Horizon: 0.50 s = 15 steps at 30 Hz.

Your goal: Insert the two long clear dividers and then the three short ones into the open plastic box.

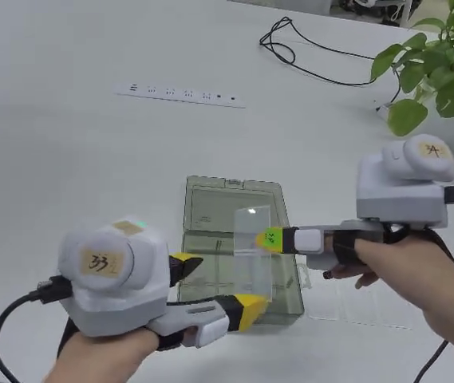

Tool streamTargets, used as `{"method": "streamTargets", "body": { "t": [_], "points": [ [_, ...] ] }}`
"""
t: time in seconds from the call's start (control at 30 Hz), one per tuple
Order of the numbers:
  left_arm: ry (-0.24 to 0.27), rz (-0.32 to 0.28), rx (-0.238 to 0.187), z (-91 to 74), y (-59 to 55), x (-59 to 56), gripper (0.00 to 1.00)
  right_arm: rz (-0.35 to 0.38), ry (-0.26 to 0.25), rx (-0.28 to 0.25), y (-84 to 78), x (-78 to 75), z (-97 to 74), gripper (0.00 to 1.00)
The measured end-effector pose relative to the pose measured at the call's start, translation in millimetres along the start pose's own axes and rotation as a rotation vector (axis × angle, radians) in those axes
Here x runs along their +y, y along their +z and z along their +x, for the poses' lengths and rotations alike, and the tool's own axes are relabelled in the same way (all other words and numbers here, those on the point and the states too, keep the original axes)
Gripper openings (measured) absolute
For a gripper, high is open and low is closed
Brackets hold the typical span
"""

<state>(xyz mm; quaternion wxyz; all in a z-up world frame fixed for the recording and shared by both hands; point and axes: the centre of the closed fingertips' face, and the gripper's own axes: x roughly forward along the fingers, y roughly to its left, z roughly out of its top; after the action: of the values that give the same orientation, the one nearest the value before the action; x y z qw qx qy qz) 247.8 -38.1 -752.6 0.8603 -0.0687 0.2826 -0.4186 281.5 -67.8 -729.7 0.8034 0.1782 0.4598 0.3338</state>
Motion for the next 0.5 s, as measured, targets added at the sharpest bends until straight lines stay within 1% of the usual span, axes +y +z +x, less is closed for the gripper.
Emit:
{"method": "streamTargets", "body": {
  "t": [0.07, 0.17, 0.2, 0.23, 0.27, 0.3, 0.33, 0.37, 0.4, 0.5],
  "points": [
    [0.007, 0.059, 0.004, -1.9, -0.9, 4.6, 0.76, 0.009, -0.006, 0.004, -0.2, 0.1, 0.3, 0.02],
    [0.004, 0.115, 0.007, -3.3, -0.7, 8.1, 0.83, 0.028, -0.021, 0.018, -0.9, -0.8, 2.2, 0.02],
    [0.004, 0.157, 0.012, -4.4, -0.7, 10.9, 0.86, 0.045, -0.03, 0.029, -2.0, -1.5, 3.3, 0.02],
    [0.008, 0.186, 0.023, -5.7, -2.5, 13.0, 0.87, 0.063, -0.04, 0.04, -3.5, -2.3, 3.7, 0.02],
    [0.015, 0.236, 0.052, -7.4, -7.1, 16.2, 0.88, 0.063, -0.048, 0.041, -3.0, -3.0, 4.6, 0.02],
    [0.016, 0.255, 0.059, -7.7, -8.9, 17.0, 0.9, 0.062, -0.052, 0.042, -2.8, -2.8, 5.2, 0.02],
    [0.018, 0.27, 0.057, -8.0, -10.0, 17.8, 0.95, 0.087, -0.059, 0.055, -4.1, -3.6, 5.4, 0.02],
    [0.017, 0.274, 0.049, -8.6, -10.2, 18.1, 0.98, 0.095, -0.061, 0.055, -3.4, -4.0, 5.8, 0.02],
    [0.014, 0.285, 0.054, -9.6, -11.3, 18.8, 1.0, 0.102, -0.067, 0.063, -3.9, -3.9, 6.0, 0.02],
    [0.002, 0.338, 0.062, -11.7, -13.1, 20.2, 1.0, 0.124, -0.092, 0.083, -2.7, -4.0, 7.5, 0.02]
  ]
}}
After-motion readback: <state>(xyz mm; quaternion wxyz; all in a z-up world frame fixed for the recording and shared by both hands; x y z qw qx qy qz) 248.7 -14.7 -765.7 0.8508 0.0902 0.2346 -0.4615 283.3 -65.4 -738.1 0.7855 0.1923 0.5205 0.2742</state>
